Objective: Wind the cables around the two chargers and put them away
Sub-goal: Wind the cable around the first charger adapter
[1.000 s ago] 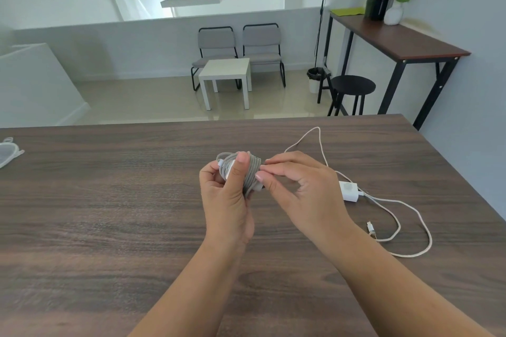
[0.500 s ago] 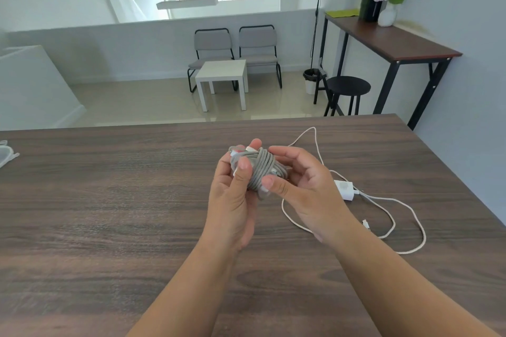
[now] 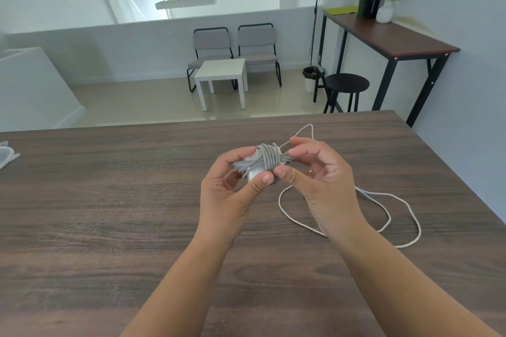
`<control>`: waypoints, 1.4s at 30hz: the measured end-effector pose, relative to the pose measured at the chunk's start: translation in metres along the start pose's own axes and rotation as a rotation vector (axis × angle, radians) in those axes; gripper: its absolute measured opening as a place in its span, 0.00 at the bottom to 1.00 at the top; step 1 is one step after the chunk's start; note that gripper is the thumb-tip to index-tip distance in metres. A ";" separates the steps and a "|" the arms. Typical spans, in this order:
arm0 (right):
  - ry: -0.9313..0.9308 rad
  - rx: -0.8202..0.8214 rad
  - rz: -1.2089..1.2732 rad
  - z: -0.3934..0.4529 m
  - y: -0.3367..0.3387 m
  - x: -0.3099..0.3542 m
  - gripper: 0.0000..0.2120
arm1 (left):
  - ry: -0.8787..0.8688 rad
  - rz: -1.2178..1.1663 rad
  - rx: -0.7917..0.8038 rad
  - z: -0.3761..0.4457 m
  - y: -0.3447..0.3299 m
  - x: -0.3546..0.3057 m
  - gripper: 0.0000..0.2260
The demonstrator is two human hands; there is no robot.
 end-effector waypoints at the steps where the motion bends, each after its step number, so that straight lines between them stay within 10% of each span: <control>1: 0.009 -0.005 0.010 -0.002 0.001 0.000 0.14 | -0.010 -0.005 -0.009 -0.001 -0.001 -0.001 0.21; 12: 0.089 -0.006 -0.135 -0.011 0.006 0.007 0.11 | -0.068 -0.033 -0.041 -0.003 -0.011 -0.006 0.18; 22: 0.219 -0.006 -0.576 -0.014 0.005 0.028 0.07 | -0.311 0.551 0.308 0.005 -0.003 -0.015 0.29; 42: -0.075 0.094 0.068 -0.014 0.005 0.002 0.17 | -0.293 0.547 0.202 0.007 -0.003 -0.034 0.31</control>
Point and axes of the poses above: each hand's wrist, its own z-axis towards the middle knuckle, its own y-axis out of the back of the hand, x = y × z, the point moved 3 cm from there along z, towards the middle knuckle, and after that the axes turned 9 degrees about -y, right-handed, at the moved point
